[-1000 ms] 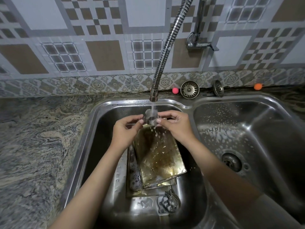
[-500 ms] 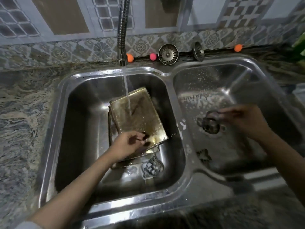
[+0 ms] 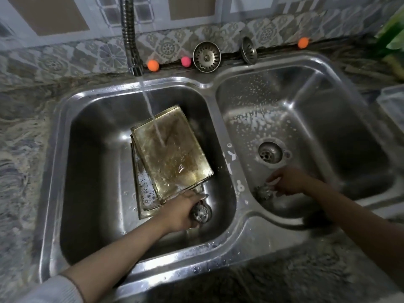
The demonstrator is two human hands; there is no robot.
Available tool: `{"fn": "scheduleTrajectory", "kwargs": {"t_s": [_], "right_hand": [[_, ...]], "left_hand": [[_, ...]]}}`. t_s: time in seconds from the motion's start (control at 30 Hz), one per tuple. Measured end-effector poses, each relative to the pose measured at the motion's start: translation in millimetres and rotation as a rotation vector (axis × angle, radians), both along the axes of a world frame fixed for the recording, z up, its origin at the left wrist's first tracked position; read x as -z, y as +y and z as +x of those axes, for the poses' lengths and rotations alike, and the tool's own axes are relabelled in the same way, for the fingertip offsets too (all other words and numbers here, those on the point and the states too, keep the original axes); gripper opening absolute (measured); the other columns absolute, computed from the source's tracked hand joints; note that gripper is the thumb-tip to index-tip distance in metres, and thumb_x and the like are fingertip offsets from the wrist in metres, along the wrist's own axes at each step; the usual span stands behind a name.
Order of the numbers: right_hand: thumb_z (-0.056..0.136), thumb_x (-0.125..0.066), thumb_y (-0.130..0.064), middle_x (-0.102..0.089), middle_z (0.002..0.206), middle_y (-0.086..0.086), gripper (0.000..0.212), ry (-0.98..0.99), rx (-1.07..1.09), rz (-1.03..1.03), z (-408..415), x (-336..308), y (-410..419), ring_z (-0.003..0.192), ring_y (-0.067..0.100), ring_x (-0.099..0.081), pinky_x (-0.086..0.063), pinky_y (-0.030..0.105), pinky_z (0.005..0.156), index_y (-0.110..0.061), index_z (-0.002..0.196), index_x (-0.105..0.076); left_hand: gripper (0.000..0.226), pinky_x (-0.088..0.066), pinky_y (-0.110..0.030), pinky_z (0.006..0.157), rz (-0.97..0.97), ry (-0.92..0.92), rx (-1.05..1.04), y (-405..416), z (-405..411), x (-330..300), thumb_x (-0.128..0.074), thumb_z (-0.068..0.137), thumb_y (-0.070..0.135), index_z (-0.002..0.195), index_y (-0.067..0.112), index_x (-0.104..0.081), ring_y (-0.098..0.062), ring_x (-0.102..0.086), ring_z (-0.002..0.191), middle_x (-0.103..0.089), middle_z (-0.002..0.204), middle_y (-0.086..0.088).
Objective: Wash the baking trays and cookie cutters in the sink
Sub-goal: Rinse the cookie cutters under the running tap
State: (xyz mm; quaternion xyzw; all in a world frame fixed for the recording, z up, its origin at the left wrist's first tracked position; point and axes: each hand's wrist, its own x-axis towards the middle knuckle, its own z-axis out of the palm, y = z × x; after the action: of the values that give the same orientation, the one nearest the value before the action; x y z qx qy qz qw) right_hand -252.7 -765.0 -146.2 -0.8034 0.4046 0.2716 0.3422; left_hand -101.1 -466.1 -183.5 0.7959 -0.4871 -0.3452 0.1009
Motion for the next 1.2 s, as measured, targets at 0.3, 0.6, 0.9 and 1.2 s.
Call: {"fn": "scheduleTrajectory", "kwargs": {"t_s": [0.3, 0.6, 0.9, 1.2], "right_hand": [[0.085, -0.068, -0.014, -0.073, 0.101, 0.009, 0.025, -0.486, -0.061, -0.378, 20.8, -60.4, 31.9, 0.092, 0.023, -0.067, -0.043, 0.02, 0.085, -0.011, 0.11, -0.072], [0.08, -0.075, -0.013, -0.063, 0.113, -0.014, 0.04, -0.826, -0.17, 0.27, 81.6, -84.2, 109.7, 0.103, 0.0, -0.063, -0.049, 0.015, 0.087, -0.039, 0.109, -0.065], [0.078, -0.076, -0.006, -0.072, 0.103, -0.001, 0.034, -1.066, 0.013, 0.47, 138.0, -78.3, 131.9, 0.096, 0.008, -0.069, -0.053, 0.022, 0.087, -0.021, 0.108, -0.071], [0.083, -0.069, 0.0, -0.073, 0.095, 0.006, 0.032, -1.217, 0.186, 0.447, 183.2, -71.7, 133.5, 0.086, 0.015, -0.072, -0.057, 0.025, 0.08, -0.008, 0.114, -0.066]], "left_hand": [[0.084, -0.039, -0.02, 0.099, -0.204, 0.112, -0.119, 7.4, 13.3, -24.2, -0.07, 0.061, 0.05, 0.136, 0.019, -0.048, -0.013, -0.051, 0.115, -0.052, 0.125, 0.002], [0.073, -0.046, -0.011, 0.088, -0.508, 0.212, -0.593, 10.5, 55.6, -88.4, -0.083, 0.063, 0.039, 0.129, 0.029, -0.054, 0.007, -0.058, 0.103, -0.061, 0.116, 0.018], [0.068, -0.054, -0.038, 0.09, -0.683, 0.352, -0.907, 2.8, 83.0, -107.4, -0.072, 0.061, 0.06, 0.118, 0.023, -0.062, -0.023, -0.068, 0.093, -0.069, 0.101, -0.013], [0.041, -0.044, -0.005, 0.079, -0.906, 0.109, -0.87, -13.7, 94.5, -122.9, -0.058, 0.092, 0.01, 0.133, 0.015, -0.053, 0.014, -0.059, 0.091, -0.063, 0.103, 0.019]]}}
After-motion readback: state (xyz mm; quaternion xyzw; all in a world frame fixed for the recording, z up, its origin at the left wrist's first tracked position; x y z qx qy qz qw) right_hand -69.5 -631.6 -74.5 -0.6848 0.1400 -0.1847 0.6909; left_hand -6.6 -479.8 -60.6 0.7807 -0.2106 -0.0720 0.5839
